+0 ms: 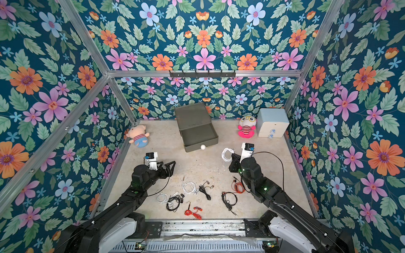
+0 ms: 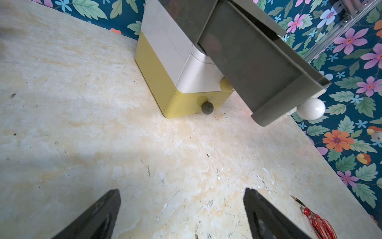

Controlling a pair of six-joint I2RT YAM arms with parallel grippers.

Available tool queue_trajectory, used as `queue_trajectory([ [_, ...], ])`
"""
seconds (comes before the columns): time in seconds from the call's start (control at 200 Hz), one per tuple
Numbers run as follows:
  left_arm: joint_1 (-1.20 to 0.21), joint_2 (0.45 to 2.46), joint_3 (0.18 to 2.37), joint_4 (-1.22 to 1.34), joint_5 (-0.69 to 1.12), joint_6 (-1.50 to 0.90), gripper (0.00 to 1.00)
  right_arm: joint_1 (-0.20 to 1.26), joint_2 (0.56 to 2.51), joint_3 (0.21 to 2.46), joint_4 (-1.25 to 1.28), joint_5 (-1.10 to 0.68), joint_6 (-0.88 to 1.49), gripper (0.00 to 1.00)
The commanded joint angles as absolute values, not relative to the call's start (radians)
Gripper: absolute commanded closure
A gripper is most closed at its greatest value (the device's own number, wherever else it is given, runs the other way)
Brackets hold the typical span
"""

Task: Place the wired earphones into the drawer by color
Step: Place the wired earphones in the drawer.

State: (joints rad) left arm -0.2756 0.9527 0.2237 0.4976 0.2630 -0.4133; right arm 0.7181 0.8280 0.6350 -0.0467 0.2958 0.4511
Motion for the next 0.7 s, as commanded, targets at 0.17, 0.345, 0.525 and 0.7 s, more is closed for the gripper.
queue_trajectory([
  [0.17,-0.276,0.946,0.222,0.54,0.272,-0.394,0.01,0.718,0.889,0.76,0.035,0.25,0.362,1.0],
  [0.345,-0.276,0.925,0.218,0.536,0.285,-0.39,0.01,0.719,0.984,0.841,0.087,0.21,0.317,1.0],
  [0.525,-0.276,0.925,0.218,0.543,0.298,-0.393,0.01,0.719,1.109,0.926,0.139,0.179,0.286,1.0],
  [0.7,-0.276,0.931,0.218,0.551,0.311,-0.4,0.01,0.718,1.234,1.016,0.172,0.146,0.276,1.0],
])
